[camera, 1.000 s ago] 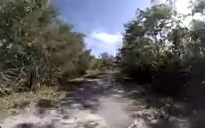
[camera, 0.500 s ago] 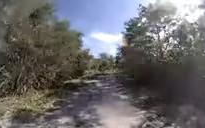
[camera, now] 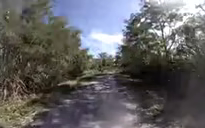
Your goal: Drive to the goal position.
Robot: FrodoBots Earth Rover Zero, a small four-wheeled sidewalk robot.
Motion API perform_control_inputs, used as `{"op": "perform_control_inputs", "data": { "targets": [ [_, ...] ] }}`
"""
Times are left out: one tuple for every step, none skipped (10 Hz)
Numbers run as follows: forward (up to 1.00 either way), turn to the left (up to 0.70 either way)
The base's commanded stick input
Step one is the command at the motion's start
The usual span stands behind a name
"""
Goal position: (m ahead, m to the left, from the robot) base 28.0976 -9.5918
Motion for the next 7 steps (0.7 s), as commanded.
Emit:
{"op": "perform_control_inputs", "data": {
  "targets": [
    [0.85, 0.0],
    [0.85, 0.0],
    [0.85, 0.0],
    [0.85, 0.0],
    [0.85, 0.0],
    [0.85, 0.0],
    [0.85, 0.0]
  ]
}}
